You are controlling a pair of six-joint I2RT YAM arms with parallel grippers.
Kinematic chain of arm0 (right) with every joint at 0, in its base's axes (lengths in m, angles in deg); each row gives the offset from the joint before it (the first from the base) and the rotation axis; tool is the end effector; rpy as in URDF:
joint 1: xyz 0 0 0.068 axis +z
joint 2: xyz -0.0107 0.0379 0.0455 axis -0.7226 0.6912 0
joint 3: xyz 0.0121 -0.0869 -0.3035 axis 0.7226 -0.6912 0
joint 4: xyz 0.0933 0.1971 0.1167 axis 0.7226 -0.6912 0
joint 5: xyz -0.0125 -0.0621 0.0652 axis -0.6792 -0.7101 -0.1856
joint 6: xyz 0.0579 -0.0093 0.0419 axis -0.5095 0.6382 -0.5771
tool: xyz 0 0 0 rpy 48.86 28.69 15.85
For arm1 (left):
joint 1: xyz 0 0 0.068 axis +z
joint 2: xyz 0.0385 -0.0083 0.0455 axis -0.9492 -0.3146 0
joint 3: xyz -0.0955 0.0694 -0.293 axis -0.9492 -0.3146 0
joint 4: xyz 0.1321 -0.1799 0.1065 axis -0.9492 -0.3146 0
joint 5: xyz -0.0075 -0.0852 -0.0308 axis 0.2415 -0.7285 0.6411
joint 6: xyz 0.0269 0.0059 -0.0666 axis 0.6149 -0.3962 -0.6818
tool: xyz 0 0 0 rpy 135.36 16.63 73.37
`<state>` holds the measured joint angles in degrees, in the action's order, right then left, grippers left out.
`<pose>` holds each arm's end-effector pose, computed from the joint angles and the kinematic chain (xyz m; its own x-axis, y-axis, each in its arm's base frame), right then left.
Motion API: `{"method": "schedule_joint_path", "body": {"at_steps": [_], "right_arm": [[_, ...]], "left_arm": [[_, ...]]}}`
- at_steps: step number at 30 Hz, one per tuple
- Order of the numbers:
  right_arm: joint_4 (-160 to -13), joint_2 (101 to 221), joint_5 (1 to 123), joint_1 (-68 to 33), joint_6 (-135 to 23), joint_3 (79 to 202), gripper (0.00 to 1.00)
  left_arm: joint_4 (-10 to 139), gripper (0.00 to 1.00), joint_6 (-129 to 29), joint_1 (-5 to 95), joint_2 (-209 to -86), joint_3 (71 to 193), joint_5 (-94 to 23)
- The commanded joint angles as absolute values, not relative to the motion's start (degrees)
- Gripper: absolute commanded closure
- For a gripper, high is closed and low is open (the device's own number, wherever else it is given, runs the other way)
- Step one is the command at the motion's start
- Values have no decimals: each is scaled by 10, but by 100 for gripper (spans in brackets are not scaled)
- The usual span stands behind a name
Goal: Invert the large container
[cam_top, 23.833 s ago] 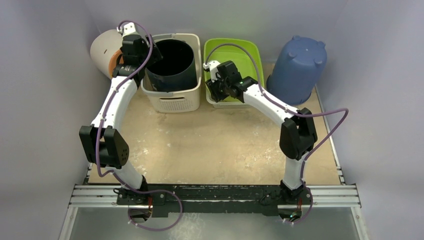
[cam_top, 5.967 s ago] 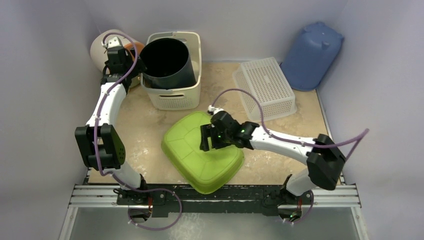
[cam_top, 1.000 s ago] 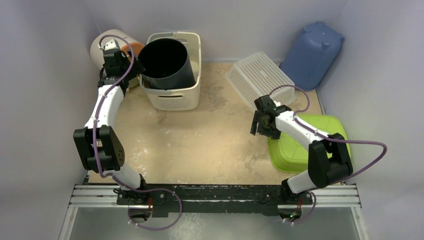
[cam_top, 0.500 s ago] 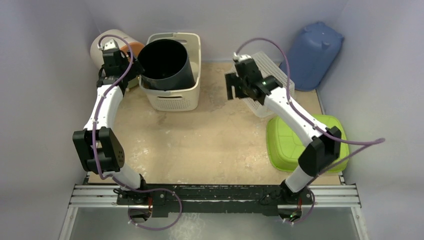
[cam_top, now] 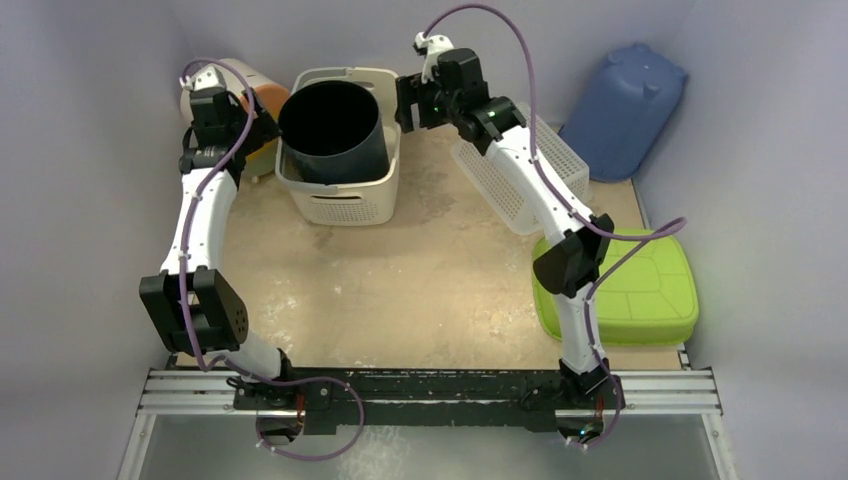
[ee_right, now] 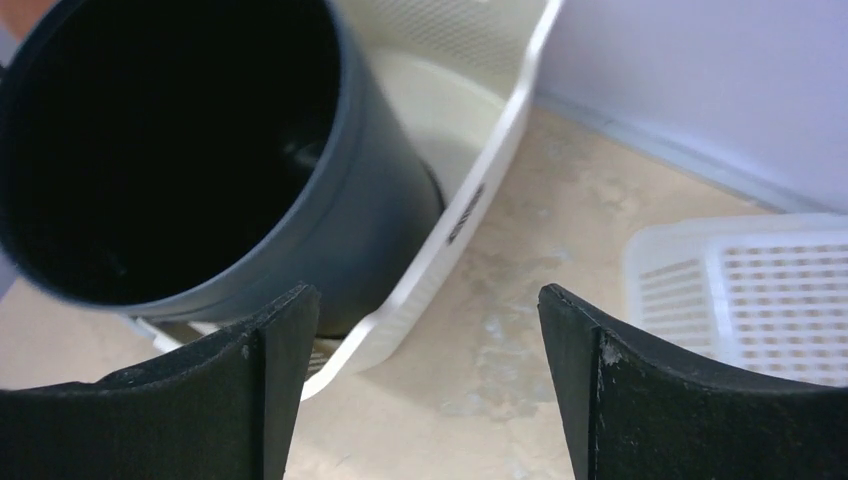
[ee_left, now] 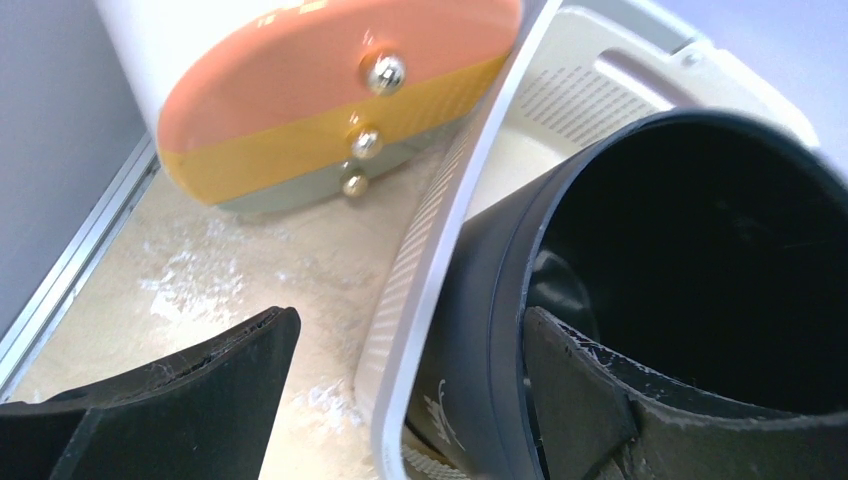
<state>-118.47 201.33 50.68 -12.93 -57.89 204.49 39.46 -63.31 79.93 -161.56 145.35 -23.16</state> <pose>0.4283 0.2777 0.4706 -0.2846 -0.0054 -0.9586 -0.4635 0.8761 0.1326 0.3665 0.0576 0.4045 -0.3169 -0.4741 -0.8215 -0.3779 0.8575 -0.3491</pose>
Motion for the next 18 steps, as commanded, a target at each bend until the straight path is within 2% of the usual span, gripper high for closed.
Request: {"method": "schedule_joint_path", "body": {"at_steps": [1,8,18], "right_arm": [[-1114,2017,636,-128,-642,2003,18],[-1088,2016,651,-128,-653,1984,18],[-1058,2013,654,-117,-663,1981,19]], "left_arm": [[455,17,-667,815,-1587,1504,-262],[485,17,-712,815,-1590,1505,-305],[431,17,-659,815,-1571,1483,-238]]}}
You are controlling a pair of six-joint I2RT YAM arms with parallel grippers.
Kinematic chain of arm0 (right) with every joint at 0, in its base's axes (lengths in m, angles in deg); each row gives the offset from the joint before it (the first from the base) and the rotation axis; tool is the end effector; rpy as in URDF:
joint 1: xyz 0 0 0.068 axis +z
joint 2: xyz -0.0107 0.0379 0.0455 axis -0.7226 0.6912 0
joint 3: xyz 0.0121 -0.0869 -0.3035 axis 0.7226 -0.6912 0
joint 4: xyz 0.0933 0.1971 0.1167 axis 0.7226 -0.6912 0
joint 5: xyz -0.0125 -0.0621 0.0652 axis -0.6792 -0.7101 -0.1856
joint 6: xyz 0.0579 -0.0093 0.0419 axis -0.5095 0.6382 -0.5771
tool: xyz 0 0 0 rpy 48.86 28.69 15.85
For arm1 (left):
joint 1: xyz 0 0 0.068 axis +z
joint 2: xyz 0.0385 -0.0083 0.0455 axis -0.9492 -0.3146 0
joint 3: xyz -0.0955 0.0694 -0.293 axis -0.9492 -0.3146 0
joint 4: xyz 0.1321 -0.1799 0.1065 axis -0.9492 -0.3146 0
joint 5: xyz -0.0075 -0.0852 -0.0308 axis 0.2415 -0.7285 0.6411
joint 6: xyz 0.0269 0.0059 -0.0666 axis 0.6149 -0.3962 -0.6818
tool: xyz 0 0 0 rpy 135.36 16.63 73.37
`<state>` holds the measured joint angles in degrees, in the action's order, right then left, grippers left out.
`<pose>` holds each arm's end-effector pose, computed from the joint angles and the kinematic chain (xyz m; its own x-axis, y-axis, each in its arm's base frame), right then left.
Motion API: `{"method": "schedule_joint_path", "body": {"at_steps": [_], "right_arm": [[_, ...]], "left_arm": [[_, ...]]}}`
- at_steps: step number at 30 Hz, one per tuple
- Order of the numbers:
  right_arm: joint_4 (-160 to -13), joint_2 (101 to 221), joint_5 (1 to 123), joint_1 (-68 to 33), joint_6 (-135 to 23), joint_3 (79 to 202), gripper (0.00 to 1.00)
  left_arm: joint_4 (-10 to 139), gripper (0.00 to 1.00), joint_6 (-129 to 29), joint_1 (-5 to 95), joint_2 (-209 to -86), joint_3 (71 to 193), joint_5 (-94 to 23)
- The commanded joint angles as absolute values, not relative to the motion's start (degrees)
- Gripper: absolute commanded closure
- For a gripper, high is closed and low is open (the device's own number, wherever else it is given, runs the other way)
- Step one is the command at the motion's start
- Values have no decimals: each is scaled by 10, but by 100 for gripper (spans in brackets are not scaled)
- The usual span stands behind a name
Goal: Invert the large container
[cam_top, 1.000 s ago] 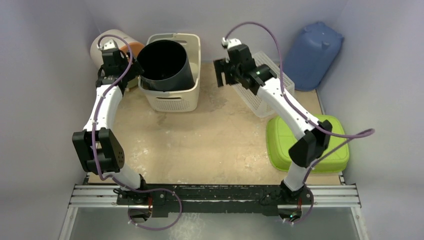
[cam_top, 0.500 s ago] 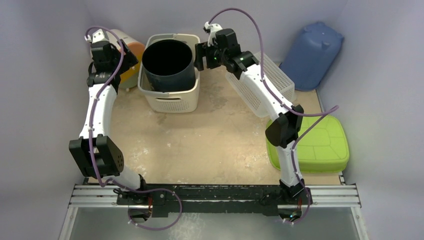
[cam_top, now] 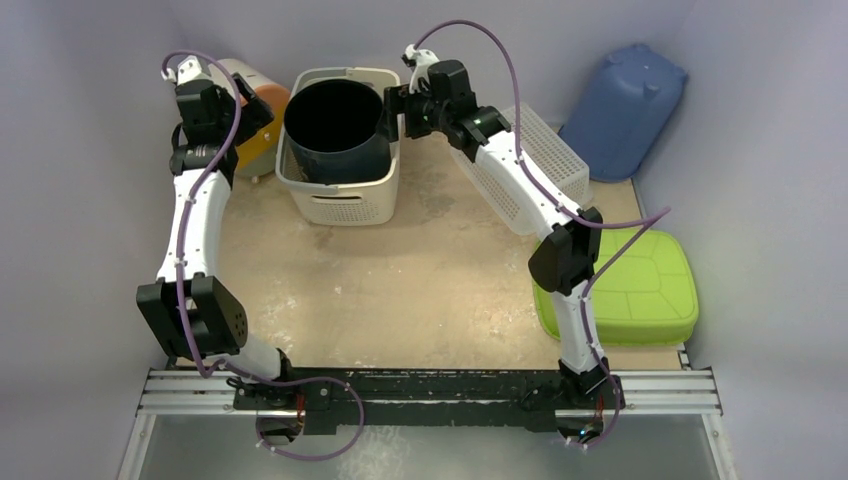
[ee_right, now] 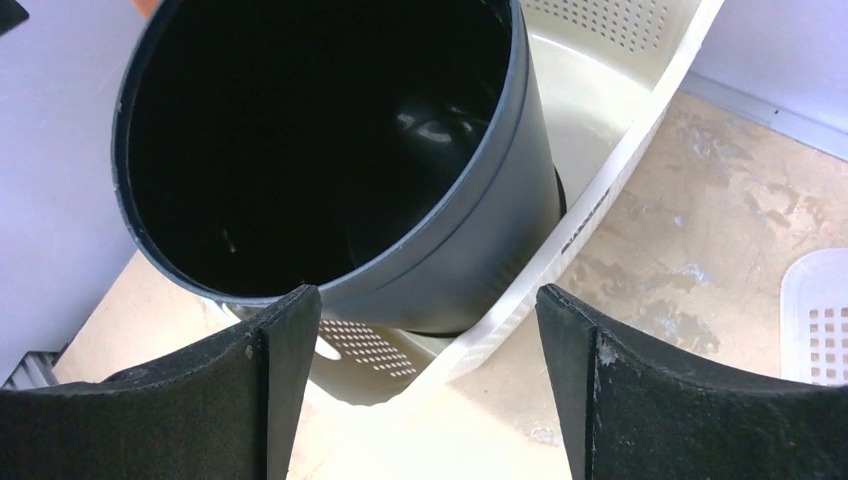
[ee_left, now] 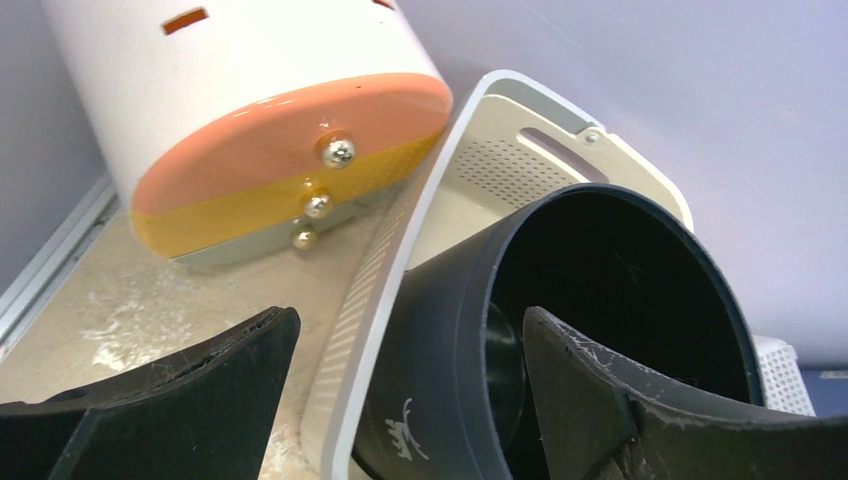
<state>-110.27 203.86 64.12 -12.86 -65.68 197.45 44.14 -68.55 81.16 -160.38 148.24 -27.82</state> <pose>0.4440 0.3054 0.4254 -0.4147 0.0622 -0.9078 -0.5890 0.7421 0.3199 0.3639 0.0604 0.4396 -0.1854 -0.5436 -0.8186 -0.2906 0.8261 -0.4828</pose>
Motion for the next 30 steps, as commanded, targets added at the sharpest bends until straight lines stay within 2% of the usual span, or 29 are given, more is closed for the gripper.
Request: {"method": "schedule_joint_path", "body": {"at_steps": [1,8,18,22,26,30], "right_arm": [[-1065,2017,649,-111,-656,1986,19],[-1075,2031,623,-77,-636,2008,19],[-1075,2000,559,16,-477,2023,17],[-1099,2033,559,26,-455,2056,17],[-1109,2044,445,27,-487,2075,17],[-1033,1977,347,26,-511,1965,15]], "left_arm": [[422,17,-653,815,-1569,1481,-225],[404,17,-641,825,-1548,1446,-193],[405,17,-643,828,-1542,1422,-199],[414,16,-660,827,-1539,1416,-221],[418,16,-670,828,-1541,1413,-231],[422,16,-673,827,-1542,1414,-238]]}}
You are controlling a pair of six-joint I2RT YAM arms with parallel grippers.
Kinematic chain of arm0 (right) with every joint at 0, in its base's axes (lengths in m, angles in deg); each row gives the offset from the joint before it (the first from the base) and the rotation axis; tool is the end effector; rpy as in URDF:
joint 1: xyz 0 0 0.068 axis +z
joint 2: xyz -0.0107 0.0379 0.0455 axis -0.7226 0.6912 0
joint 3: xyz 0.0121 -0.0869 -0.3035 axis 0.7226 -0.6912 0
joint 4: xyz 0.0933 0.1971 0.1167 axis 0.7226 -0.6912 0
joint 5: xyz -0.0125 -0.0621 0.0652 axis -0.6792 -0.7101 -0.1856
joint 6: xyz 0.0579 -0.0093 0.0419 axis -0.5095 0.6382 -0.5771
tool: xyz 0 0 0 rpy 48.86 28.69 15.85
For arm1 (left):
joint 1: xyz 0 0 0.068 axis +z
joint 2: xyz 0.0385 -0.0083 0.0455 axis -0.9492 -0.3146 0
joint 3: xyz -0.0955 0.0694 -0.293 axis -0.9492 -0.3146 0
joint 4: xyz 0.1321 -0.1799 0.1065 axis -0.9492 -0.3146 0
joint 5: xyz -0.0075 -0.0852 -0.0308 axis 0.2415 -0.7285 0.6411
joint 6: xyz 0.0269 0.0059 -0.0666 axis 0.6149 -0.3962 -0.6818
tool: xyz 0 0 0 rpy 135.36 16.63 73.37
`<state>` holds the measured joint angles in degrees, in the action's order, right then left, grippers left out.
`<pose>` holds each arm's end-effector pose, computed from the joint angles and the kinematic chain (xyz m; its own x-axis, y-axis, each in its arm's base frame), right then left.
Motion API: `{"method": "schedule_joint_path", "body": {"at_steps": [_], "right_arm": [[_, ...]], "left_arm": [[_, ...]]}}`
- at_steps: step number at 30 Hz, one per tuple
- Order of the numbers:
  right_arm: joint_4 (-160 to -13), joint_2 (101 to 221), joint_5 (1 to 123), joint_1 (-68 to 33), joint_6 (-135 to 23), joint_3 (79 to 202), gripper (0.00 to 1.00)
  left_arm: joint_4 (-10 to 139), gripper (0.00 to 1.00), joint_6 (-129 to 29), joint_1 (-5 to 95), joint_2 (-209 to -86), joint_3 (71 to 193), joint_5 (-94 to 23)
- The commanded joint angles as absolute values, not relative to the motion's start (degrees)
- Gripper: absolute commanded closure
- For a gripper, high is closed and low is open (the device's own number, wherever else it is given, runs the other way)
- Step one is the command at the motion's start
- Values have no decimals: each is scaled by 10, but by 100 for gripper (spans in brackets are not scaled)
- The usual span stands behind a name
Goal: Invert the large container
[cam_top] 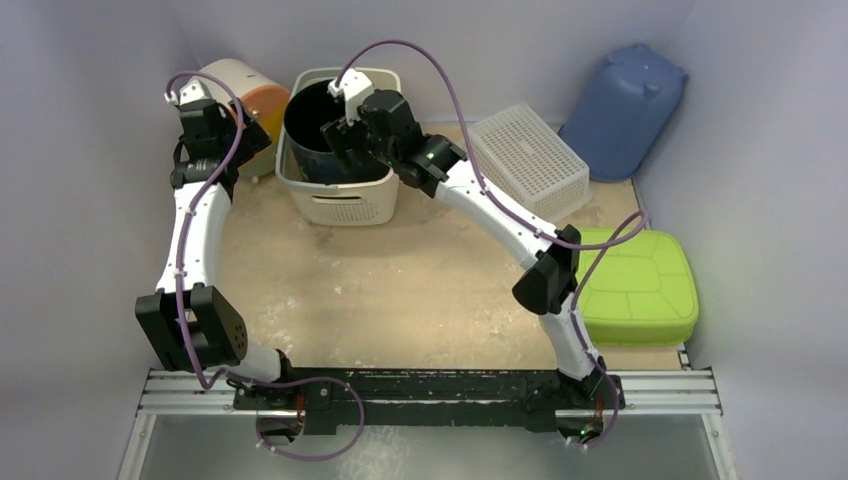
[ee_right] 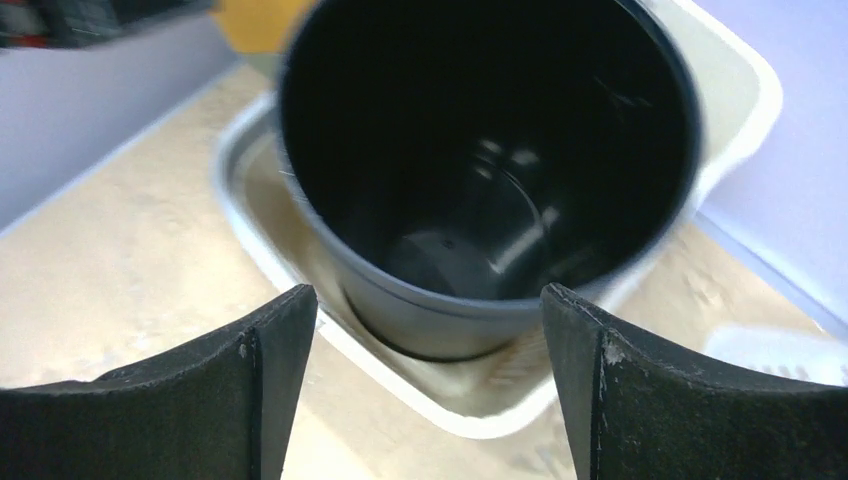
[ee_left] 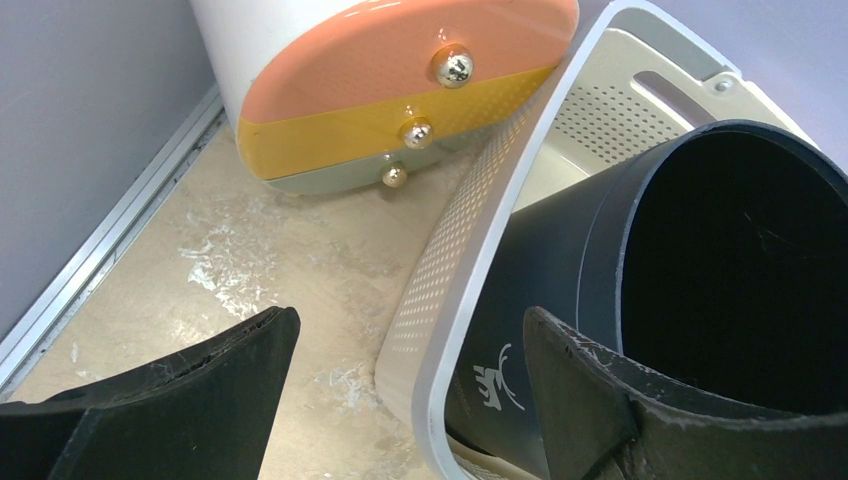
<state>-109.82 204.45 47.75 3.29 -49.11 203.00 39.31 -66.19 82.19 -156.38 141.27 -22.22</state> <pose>0.3526 0.4037 0.4542 -0.1187 -0.1400 -0.9830 -0.6868 0.7265 -0.0206 0.3364 0.0679 0.4096 -0.2571 -0.5236 -0.8123 -0.4321 0.8141 -0.3880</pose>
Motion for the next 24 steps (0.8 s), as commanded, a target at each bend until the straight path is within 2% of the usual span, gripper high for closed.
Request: {"method": "schedule_joint_path", "body": {"at_steps": [1,3,8,14,24], "right_arm": [[-1022,1968,319,23,-517,1946,13],[-1034,1972,299,9,-537,1947,11],[-1113,2041,349,-33,-616,2030,11],[-1105,2070,456,-77,-684,2035,13],[-1111,2121,528,-85,-696,2078,17]], "left_arm": [[423,16,-673,828,-1544,1415,-239],[423,16,-674,827,-1545,1417,-242],[427,16,-678,827,-1548,1416,-249],[425,16,-673,827,-1549,1415,-246],[429,16,-673,828,-1549,1409,-243]]}}
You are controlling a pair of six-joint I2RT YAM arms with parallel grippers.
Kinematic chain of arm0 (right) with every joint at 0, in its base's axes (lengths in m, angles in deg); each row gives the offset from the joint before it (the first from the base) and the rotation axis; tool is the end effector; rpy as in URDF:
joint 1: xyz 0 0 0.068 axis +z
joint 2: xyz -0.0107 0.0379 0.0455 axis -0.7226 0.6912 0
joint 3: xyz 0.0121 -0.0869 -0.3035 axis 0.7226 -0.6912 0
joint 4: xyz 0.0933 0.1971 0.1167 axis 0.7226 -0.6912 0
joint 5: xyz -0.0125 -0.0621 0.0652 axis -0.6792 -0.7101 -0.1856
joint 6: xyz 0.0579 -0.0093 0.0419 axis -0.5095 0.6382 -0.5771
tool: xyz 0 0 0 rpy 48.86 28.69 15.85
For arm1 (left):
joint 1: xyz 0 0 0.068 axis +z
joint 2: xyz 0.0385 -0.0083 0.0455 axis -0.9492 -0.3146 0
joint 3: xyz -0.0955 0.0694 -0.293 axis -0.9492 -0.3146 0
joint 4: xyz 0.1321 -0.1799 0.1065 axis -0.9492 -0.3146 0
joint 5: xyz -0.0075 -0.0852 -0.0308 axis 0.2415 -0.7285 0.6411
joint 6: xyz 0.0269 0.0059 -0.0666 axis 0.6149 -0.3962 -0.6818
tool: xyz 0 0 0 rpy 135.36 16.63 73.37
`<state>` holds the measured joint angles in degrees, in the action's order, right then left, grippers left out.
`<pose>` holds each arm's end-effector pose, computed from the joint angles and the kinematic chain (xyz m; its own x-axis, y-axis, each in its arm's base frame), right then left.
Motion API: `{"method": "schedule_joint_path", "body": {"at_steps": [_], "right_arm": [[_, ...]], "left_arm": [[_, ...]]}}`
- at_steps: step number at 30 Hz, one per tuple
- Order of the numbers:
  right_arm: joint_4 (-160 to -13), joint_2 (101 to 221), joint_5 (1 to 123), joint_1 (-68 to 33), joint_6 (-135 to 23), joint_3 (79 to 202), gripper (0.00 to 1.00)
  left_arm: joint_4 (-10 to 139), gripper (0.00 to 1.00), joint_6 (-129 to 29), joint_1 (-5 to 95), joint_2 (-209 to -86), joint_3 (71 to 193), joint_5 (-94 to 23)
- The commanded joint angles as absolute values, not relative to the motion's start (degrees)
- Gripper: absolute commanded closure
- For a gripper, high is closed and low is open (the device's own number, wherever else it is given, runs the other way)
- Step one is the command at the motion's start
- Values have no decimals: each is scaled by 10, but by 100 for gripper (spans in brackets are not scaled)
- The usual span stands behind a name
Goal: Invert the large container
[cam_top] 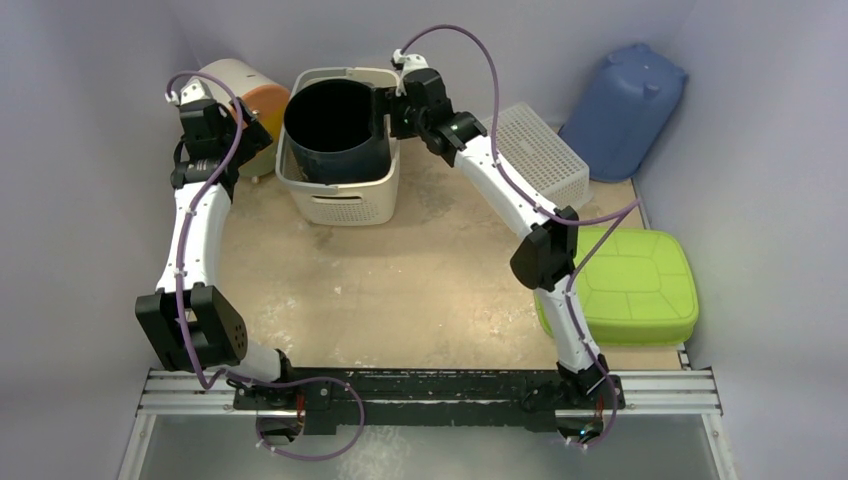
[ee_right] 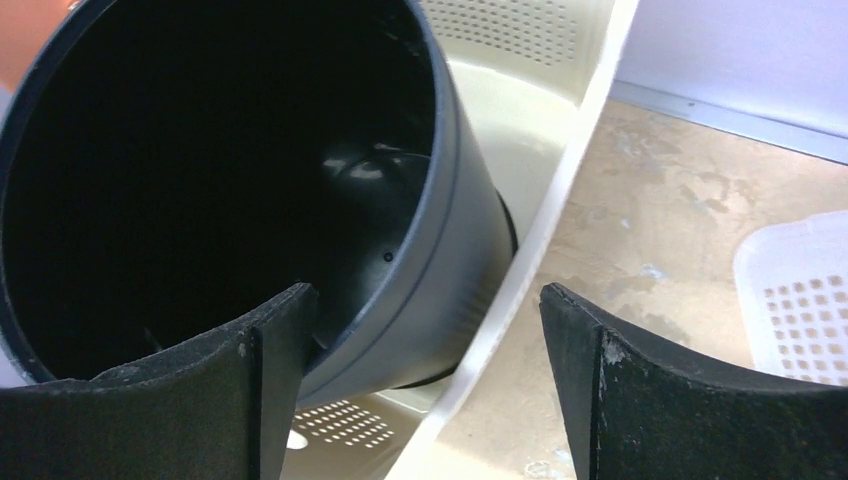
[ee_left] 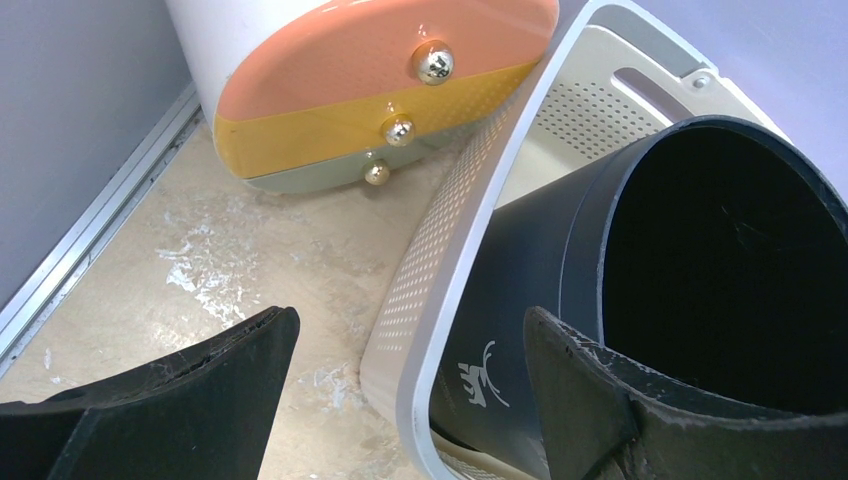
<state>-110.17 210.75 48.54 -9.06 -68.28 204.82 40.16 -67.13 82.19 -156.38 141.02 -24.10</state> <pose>0.4561 0.3392 0.4058 -0.3731 0.1265 -0.9191 -0.4299 0.8543 0.2921 0.3377 0.0662 0.4097 -0.2555 -0.5391 -0.8026 -0.4070 0.8130 -0.4165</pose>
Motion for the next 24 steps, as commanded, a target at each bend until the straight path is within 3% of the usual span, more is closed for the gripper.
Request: {"method": "schedule_joint_path", "body": {"at_steps": [1,6,13,18,24], "right_arm": [[-1112,2126,533,-85,-698,2079,18],[-1115,2144,543,-86,-710,2081,31],[-1109,2144,539,-90,-730,2067,74],[-1109,2141,530,-93,-734,2057,97],[-1060,2104,512,-95,-729,2009,100]], "left_arm": [[428,16,-673,827,-1549,1409,-243],[427,16,-671,827,-1545,1407,-243],[428,16,-669,828,-1542,1399,-241],[426,16,-666,827,-1541,1405,-230],[418,16,-658,828,-1534,1407,-209]]}}
